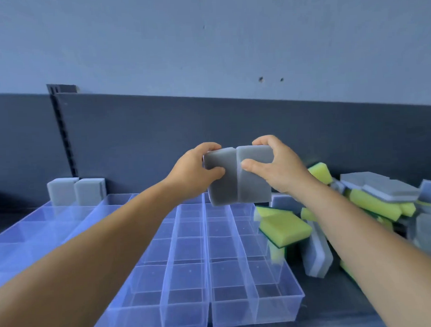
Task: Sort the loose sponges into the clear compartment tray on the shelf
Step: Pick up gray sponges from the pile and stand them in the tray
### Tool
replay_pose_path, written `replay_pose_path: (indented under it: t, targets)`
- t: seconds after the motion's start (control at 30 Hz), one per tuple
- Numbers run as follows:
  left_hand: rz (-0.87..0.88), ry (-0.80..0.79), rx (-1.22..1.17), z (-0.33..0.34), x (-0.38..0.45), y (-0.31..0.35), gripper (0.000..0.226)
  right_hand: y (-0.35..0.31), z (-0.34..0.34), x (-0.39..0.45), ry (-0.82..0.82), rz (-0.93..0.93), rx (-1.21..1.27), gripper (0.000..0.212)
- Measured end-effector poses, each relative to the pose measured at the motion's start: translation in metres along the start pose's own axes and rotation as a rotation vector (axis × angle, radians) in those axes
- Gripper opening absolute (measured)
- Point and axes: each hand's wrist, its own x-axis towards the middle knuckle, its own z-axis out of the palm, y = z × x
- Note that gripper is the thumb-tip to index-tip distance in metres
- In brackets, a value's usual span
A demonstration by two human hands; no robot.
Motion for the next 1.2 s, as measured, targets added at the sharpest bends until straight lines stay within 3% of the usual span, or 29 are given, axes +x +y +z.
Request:
replay_pose_path:
  t: [0.23, 0.63, 0.87, 1.2]
  targets:
    - [-0.058, 0.095, 0.116, -0.102, -0.026, -0.059, 0.031, -0.061, 0.088, 0.004, -0.122, -0.094, 0.065, 0.021]
    - [-0.121, 0.135, 0.332, -0.261, -0.05, -0.17, 0.029, -0.149, 0.251, 0.018, -0.234, -0.077, 0.096, 0.018]
    - [-0.159, 0.128, 0.363, -0.295, -0.049, -0.213, 0.032, -0.168, 0.298, 0.029, -0.215, -0.081, -0.024, 0.021]
    - [-0.133, 0.009, 0.424, -0.288, -0.036, -0.245, 0.037, -0.165, 0.326, 0.038, -0.262, -0.071, -0.234, 0.015]
